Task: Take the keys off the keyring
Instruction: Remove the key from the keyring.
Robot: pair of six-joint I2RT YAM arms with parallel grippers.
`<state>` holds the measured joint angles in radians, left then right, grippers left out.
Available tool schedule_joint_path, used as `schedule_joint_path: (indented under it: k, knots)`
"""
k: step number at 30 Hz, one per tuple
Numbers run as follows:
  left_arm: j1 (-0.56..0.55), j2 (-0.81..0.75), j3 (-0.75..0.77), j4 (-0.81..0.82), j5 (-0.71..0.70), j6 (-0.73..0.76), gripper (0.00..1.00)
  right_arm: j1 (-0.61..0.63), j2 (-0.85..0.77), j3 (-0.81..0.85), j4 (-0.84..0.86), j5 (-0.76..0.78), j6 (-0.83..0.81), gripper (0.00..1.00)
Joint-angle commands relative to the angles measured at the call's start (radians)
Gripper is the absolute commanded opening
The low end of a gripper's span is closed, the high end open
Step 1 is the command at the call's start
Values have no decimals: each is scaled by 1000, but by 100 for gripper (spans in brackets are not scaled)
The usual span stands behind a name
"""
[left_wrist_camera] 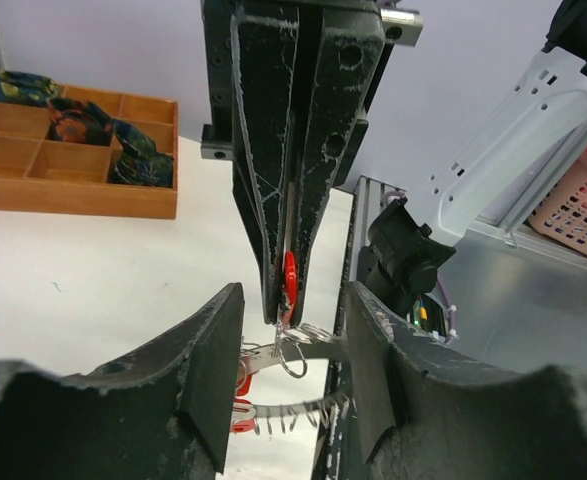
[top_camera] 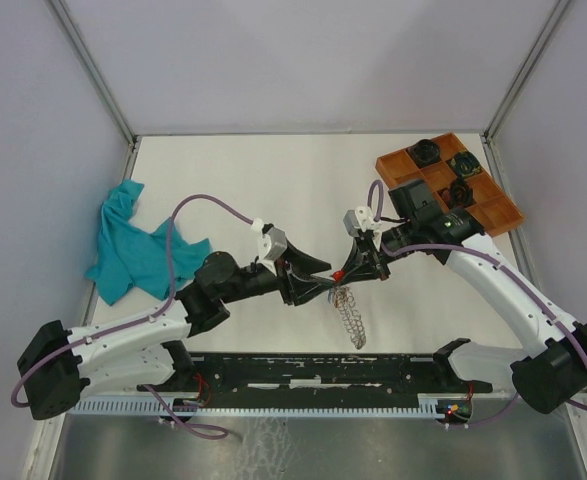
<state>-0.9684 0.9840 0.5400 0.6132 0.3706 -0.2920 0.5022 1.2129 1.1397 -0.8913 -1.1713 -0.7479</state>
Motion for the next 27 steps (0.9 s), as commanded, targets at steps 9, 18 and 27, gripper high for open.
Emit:
schedule_joint_path:
  k: [9, 18, 27]
  knots:
    - [-32, 76, 34, 96, -29, -34, 36, 5, -6, 48, 42, -35, -10, 1]
    - [-33, 69, 38, 97, -55, -43, 31, 11, -5, 43, 47, -29, -10, 1]
    - [-34, 61, 39, 93, -59, -46, 24, 12, -5, 43, 51, -29, -4, 1]
